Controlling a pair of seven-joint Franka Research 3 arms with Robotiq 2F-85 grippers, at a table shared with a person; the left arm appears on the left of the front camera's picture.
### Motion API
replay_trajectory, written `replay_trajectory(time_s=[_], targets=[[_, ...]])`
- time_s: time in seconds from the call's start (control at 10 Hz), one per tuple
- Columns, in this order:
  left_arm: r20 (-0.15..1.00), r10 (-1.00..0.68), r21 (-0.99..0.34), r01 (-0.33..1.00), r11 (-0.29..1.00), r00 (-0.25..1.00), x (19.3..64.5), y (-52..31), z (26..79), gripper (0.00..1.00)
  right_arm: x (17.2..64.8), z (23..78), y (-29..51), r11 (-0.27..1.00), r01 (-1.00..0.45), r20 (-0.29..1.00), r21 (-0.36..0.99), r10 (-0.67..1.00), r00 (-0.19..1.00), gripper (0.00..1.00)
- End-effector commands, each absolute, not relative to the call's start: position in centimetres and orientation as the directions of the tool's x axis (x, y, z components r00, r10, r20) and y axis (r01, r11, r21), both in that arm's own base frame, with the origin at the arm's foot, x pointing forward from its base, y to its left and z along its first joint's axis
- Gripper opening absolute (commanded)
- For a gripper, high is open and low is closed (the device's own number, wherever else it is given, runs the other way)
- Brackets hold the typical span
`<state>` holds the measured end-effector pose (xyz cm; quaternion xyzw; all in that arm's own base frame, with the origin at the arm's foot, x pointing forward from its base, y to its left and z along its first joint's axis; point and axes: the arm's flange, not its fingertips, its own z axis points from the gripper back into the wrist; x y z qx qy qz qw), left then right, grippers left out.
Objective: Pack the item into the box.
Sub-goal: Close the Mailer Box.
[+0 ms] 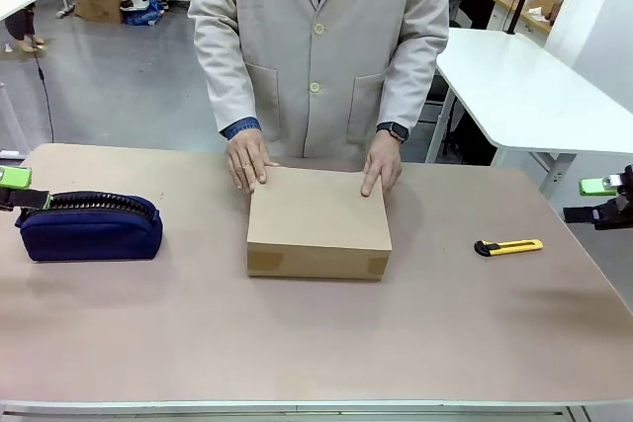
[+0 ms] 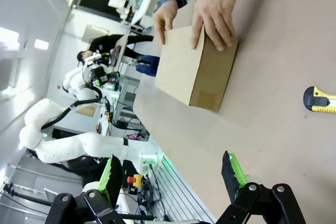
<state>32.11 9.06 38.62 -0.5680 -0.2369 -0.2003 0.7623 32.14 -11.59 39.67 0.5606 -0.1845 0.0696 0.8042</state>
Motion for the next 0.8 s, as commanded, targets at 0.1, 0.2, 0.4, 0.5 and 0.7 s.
replay_trajectory(time_s=[0.1, 0.2, 0.4, 0.5, 0.7], targets=[[0.589, -0.044, -0.769, 0.576, 0.277, 0.807, 31.78, 9.07, 38.8, 1.0, 31.61, 39.95, -11.85, 0.356, -0.322, 0.374, 0.877, -0.087, 0.923, 1.0], [0.589, -0.044, -0.769, 0.576, 0.277, 0.807, 31.78, 9.07, 38.8, 1.0, 31.61, 39.95, -11.85, 0.356, -0.322, 0.374, 0.877, -0.087, 0.923, 1.0], [0.589, -0.044, -0.769, 0.576, 0.277, 0.807, 31.78, 9.07, 38.8, 1.0, 31.61, 39.95, -11.85, 0.356, -0.322, 0.374, 0.877, -0.087, 0.923, 1.0], [0.589, -0.044, -0.769, 0.576, 0.277, 0.807, 31.78, 9.07, 38.8, 1.0, 31.61, 39.95, -11.85, 0.356, -0.322, 0.374, 0.877, -0.087, 0.923, 1.0], [0.589, -0.044, -0.769, 0.576, 0.277, 0.807, 31.78, 9.07, 38.8, 1.0, 31.61, 39.95, -11.85, 0.356, -0.322, 0.374, 0.877, -0.087, 0.923, 1.0]])
